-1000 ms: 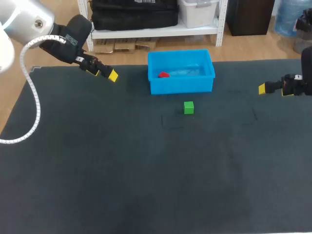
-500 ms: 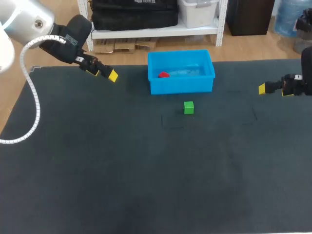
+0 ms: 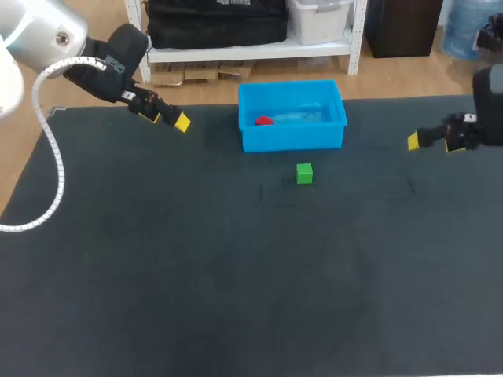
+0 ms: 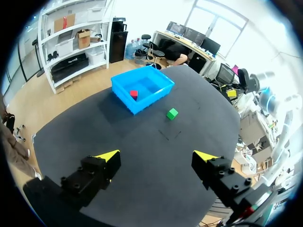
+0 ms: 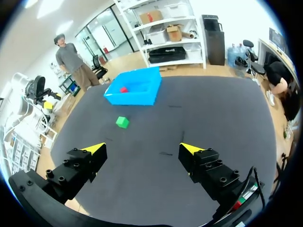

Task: Use the left arm to pick the red cube and place it into the blue plastic box first, then use the right arm to grasp the green cube and put it into the same blue plastic box after the first action is fully finished.

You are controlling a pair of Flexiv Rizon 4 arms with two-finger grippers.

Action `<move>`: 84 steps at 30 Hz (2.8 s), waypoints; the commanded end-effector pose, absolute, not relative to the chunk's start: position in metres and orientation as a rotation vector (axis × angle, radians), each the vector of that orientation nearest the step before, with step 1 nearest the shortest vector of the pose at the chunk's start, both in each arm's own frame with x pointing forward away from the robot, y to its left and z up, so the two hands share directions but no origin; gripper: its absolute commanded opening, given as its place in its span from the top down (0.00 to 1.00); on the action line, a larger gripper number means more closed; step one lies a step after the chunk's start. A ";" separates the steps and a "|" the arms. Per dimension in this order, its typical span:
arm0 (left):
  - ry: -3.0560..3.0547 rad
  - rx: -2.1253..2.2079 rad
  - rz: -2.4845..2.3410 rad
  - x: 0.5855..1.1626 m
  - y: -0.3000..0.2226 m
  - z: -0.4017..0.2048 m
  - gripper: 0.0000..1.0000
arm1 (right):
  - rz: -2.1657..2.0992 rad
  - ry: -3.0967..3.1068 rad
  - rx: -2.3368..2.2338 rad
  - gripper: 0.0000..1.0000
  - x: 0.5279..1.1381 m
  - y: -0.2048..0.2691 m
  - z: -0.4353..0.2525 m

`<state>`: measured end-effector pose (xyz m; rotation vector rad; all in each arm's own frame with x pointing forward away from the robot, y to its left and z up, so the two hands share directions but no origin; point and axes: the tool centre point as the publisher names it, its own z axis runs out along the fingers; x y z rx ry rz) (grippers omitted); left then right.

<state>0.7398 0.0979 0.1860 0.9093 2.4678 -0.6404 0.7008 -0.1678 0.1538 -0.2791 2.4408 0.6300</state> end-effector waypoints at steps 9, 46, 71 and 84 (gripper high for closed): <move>2.461 0.911 -0.645 0.739 0.099 0.185 0.00 | 0.496 2.577 -0.304 0.00 0.705 -0.145 0.167; 2.461 0.911 -0.645 0.739 0.099 0.185 0.00 | 0.162 2.887 -0.231 0.00 0.712 -0.103 0.180; 2.461 0.911 -0.645 0.739 0.099 0.185 0.00 | 0.105 3.008 -0.186 0.00 0.733 -0.061 0.168; 2.461 0.911 -0.645 0.739 0.099 0.185 0.00 | 0.070 3.071 -0.202 0.00 0.738 -0.039 0.162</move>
